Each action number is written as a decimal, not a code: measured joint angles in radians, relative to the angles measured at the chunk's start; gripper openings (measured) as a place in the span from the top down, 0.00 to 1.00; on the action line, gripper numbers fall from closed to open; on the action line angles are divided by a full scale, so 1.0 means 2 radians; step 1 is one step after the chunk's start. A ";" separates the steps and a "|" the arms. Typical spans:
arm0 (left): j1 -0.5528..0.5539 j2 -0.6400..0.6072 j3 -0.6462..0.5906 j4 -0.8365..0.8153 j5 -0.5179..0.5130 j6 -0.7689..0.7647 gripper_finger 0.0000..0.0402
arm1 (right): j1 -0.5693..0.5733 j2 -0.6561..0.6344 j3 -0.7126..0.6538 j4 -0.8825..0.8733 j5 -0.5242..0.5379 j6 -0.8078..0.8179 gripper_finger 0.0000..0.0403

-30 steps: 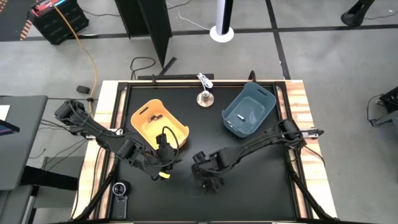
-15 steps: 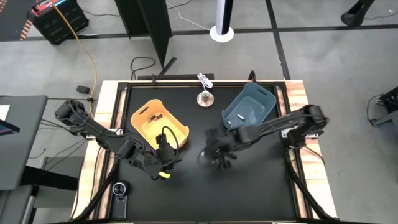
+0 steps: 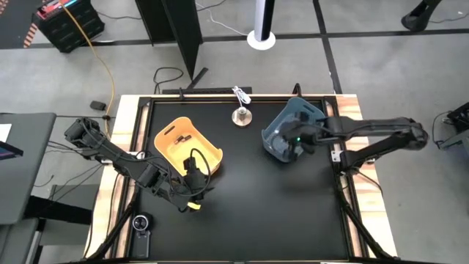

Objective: Sort batteries
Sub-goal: Put the silver battery into the blue bin, then return to Home Position

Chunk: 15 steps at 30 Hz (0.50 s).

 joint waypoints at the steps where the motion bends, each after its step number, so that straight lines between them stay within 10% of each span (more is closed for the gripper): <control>1: 0.000 0.000 0.000 0.000 -0.003 0.001 0.59 | -0.011 -0.007 -0.005 -0.009 0.000 0.013 0.97; 8: 0.000 0.000 0.000 0.000 -0.012 0.000 0.59 | -0.075 -0.017 -0.037 -0.026 -0.003 0.064 0.90; 15: 0.000 0.000 0.000 0.000 -0.012 -0.004 0.59 | -0.091 -0.011 -0.053 -0.004 -0.007 0.070 0.55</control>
